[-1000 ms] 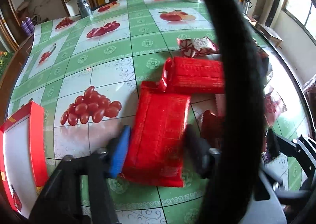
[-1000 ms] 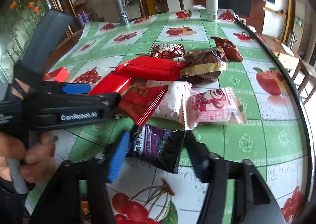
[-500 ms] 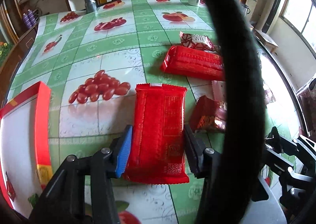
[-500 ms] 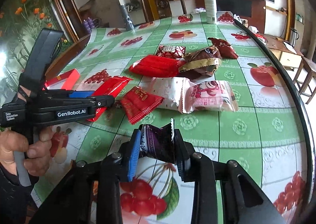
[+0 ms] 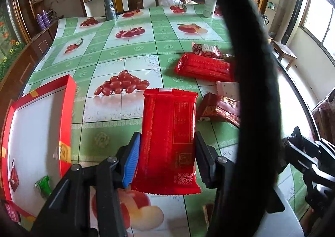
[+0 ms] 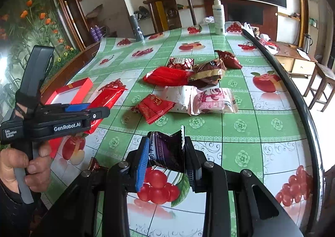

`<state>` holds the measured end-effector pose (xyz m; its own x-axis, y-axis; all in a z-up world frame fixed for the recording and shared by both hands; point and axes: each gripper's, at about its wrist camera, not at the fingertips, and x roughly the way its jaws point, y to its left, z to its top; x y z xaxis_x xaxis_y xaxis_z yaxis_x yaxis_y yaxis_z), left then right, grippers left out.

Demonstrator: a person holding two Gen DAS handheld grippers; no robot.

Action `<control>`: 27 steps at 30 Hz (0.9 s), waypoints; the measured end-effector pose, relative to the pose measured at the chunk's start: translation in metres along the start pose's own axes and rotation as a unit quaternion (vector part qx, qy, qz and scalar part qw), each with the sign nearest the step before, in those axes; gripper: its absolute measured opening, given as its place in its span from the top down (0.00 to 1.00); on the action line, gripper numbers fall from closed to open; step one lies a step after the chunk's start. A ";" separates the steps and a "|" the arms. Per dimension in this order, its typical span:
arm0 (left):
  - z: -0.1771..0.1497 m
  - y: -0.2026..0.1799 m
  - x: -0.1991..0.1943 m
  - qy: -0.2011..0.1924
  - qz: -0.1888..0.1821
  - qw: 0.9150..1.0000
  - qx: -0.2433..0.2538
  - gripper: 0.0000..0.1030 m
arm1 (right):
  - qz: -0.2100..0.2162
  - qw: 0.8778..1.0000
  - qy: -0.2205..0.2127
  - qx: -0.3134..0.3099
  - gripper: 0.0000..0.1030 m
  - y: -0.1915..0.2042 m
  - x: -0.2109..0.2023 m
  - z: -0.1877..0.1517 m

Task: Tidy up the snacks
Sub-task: 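Carry both held packets over the red-rimmed tray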

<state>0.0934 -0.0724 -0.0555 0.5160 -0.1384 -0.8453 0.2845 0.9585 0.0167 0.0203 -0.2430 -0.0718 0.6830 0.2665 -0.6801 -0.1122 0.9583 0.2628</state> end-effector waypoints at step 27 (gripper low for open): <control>-0.008 0.000 -0.062 -0.067 0.023 0.997 -0.011 0.50 | -0.036 0.998 -0.046 -0.012 0.69 0.011 -0.035 0.010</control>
<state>0.0553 -0.0618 -0.0076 0.6318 -0.1247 -0.7650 0.2403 0.9698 0.0404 0.0027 -0.2432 -0.0383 0.7538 0.1871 -0.6299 -0.0770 0.9771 0.1982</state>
